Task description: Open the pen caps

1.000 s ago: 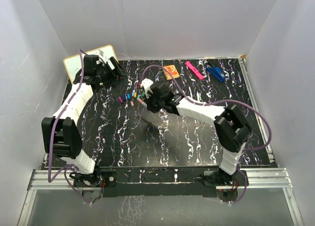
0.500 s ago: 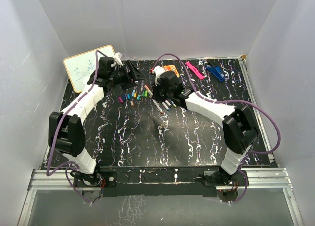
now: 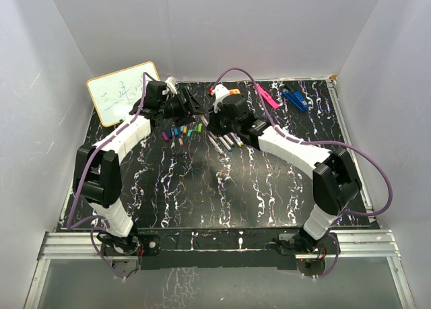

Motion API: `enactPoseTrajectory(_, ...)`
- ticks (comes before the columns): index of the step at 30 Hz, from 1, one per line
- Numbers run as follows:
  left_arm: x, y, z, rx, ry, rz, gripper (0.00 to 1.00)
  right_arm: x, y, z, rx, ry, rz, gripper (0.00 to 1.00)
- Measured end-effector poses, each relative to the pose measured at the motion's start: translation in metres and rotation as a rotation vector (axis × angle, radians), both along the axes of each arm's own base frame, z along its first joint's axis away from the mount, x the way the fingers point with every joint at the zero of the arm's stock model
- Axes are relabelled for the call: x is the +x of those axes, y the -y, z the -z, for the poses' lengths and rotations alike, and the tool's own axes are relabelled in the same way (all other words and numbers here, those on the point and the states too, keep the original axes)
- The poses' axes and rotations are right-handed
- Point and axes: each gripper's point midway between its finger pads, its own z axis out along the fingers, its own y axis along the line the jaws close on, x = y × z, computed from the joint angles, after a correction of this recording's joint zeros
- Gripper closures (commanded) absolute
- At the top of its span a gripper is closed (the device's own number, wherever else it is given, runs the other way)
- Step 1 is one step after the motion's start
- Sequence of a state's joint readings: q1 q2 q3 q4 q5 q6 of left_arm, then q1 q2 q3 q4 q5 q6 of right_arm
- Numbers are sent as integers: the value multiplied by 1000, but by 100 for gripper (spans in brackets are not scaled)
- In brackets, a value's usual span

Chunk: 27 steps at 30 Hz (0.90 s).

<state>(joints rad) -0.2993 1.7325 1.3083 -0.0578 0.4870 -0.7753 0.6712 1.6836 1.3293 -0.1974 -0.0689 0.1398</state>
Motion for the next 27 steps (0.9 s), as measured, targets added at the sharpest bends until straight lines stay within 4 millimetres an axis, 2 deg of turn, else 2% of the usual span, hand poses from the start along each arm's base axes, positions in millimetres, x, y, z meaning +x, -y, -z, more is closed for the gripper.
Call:
enactPoseTrajectory(12,4,8,-2,-29,8,-4,52,-1,-1,-1,4,-1,-5,100)
enactPoseTrajectory(22,6,11,-6,-44,15,-8,64,-2,-2,-1,9,-4,-14,100)
enactPoseTrajectory(27,6,13,-8,-53,20,-4,74,-3,-3,-1,12,-6,-21,100)
